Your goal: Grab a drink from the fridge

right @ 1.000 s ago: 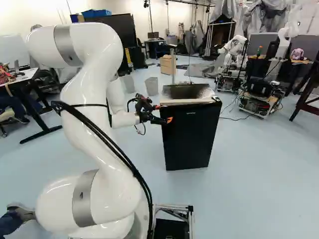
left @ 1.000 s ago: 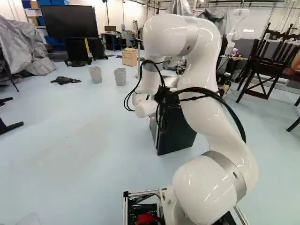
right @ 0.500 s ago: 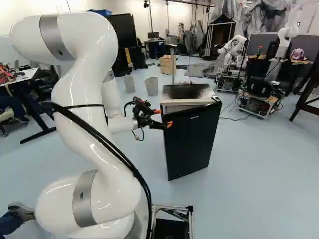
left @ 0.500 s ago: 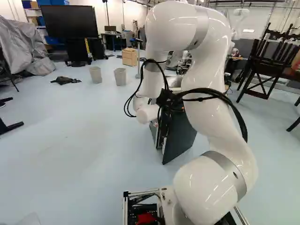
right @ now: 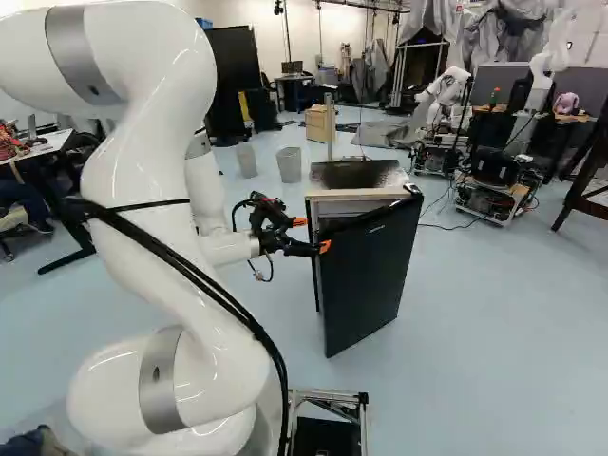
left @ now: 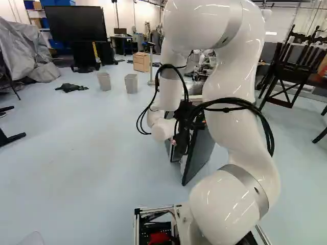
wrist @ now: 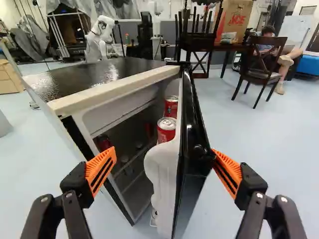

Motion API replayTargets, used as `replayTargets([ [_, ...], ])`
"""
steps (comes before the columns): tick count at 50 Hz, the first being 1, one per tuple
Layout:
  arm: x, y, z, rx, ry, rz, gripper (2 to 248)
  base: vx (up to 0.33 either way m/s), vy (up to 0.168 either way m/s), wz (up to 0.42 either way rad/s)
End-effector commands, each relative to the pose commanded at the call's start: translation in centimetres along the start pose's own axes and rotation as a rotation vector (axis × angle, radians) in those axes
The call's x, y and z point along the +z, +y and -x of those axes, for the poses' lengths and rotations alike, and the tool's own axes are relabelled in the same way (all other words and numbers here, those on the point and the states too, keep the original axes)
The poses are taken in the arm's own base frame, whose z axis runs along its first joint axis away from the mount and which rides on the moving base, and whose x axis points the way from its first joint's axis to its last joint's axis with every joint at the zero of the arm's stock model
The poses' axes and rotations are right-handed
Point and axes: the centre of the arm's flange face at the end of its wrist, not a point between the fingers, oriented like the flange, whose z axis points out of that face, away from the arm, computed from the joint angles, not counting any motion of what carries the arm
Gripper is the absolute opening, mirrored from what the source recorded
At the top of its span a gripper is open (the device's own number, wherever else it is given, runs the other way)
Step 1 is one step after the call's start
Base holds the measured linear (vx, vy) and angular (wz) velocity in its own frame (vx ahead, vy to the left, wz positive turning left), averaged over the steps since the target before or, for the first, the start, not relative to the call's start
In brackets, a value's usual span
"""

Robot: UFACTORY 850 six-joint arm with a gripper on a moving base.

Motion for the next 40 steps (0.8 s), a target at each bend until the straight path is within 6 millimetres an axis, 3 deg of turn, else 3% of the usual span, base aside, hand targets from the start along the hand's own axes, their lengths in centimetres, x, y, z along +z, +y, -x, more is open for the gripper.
replayTargets([
  [15,-0.3,2.8,-0.2,-0.018,-0.003,0.028,247,0.0,0.0,0.0],
  [40,0.3,5.8,-0.8,-0.022,0.027,0.089,247,0.0,0.0,0.0],
])
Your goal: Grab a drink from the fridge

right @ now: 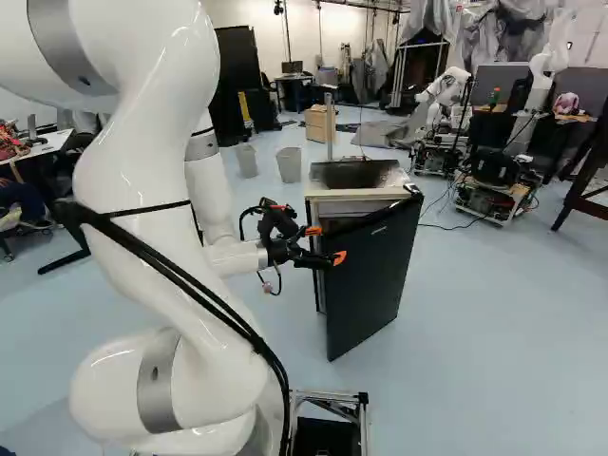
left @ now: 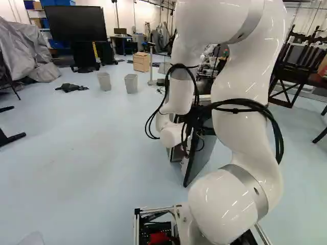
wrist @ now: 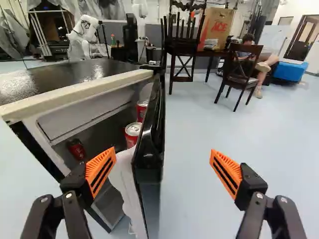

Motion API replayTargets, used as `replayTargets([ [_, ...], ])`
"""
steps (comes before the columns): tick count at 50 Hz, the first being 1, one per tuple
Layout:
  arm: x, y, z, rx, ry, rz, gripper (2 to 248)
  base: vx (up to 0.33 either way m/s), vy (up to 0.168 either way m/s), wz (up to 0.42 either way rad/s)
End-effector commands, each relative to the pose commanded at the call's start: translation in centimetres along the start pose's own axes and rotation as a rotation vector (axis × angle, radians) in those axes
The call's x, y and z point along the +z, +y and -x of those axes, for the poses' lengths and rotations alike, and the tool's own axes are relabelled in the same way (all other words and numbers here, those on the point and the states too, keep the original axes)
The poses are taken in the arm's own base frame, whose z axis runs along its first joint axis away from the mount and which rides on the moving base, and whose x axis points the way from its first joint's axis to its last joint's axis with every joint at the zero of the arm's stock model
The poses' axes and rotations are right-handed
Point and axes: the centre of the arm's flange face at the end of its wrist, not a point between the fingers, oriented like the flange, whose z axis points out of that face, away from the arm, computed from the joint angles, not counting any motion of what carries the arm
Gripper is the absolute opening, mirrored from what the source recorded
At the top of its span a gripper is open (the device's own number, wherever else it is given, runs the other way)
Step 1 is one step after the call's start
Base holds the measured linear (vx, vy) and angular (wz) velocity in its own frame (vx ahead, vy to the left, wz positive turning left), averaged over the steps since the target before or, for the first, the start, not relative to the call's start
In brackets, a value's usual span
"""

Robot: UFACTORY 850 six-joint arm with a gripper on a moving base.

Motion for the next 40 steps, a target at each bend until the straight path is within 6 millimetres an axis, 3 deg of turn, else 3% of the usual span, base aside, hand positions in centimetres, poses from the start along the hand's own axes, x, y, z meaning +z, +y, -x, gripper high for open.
replayTargets([
  [40,2.0,4.5,-1.0,0.011,0.05,0.143,247,0.0,0.0,0.0],
])
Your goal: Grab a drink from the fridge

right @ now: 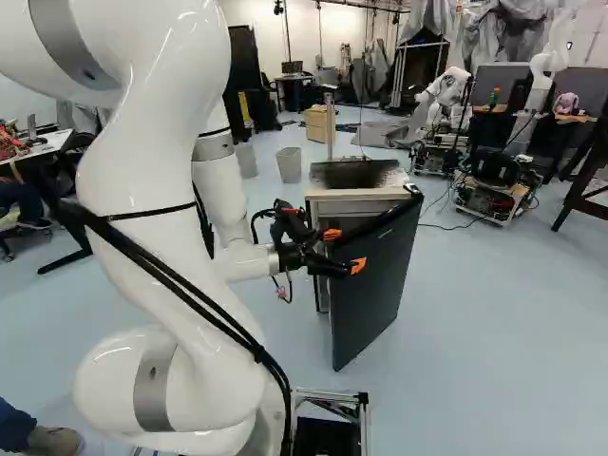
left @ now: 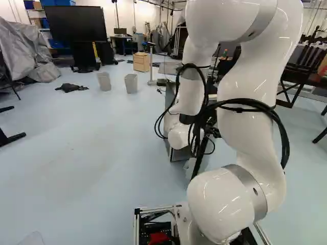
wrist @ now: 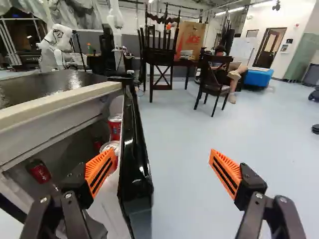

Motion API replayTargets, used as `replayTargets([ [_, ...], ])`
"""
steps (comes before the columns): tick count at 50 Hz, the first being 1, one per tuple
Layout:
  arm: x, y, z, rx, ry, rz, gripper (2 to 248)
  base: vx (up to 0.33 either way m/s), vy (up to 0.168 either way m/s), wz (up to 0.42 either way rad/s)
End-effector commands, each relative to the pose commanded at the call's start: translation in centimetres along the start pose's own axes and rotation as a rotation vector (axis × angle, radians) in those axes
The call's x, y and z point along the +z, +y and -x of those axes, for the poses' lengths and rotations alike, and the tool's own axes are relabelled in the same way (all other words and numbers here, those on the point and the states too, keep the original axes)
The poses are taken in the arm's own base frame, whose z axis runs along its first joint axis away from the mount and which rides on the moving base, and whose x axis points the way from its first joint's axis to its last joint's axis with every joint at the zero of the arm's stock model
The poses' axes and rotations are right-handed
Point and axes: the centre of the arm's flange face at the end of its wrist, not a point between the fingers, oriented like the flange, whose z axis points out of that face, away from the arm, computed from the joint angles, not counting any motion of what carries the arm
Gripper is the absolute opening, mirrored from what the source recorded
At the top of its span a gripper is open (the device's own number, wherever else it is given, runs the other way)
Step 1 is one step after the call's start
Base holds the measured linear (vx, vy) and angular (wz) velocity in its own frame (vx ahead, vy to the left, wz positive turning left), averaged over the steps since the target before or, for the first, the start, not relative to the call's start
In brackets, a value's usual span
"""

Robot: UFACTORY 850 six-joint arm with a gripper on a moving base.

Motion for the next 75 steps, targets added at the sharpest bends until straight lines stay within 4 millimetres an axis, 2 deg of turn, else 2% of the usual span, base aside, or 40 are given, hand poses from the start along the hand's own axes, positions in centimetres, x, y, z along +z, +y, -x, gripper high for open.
replayTargets([
  [34,3.2,2.7,-0.3,0.028,-0.022,0.14,247,0.0,0.0,0.0],
  [75,8.9,5.1,-1.0,0.093,-0.032,0.331,247,0.0,0.0,0.0],
])
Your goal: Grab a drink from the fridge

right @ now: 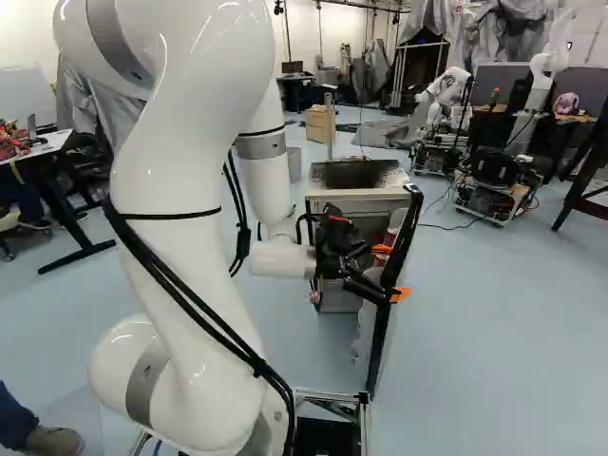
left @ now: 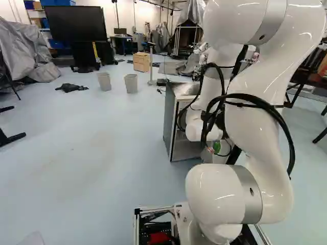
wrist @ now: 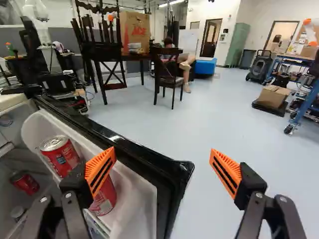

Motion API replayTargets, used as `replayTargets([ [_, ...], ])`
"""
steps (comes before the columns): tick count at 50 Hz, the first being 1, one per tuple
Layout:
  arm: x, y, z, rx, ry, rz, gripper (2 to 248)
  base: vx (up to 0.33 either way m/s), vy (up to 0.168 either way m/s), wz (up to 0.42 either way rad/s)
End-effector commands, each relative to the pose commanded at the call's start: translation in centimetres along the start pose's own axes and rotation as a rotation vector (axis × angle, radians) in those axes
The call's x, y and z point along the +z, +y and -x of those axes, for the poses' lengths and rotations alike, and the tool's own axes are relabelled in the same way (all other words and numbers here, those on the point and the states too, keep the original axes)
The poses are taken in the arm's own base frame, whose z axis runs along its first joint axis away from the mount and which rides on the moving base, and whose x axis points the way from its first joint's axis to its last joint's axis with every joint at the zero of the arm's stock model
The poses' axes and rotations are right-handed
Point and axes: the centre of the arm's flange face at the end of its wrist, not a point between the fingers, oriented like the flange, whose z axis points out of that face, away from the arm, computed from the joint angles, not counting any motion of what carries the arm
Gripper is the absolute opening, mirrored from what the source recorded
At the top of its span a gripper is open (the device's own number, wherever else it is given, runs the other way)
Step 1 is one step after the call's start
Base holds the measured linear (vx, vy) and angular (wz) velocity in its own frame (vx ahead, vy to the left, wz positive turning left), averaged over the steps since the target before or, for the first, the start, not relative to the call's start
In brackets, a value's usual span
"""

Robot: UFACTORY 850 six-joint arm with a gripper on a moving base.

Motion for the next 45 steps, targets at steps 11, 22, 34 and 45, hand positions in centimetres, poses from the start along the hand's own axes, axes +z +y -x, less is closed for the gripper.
replayTargets([
  [11,2.0,-0.1,-0.3,0.024,0.004,0.052,247,0.0,0.0,0.0],
  [22,4.0,-0.3,-0.7,0.048,0.008,0.102,247,0.0,0.0,0.0],
  [34,6.3,-0.3,-1.1,0.075,0.015,0.155,247,0.0,0.0,0.0],
  [45,8.5,-0.4,-1.4,0.1,0.022,0.201,247,0.0,0.0,0.0],
])
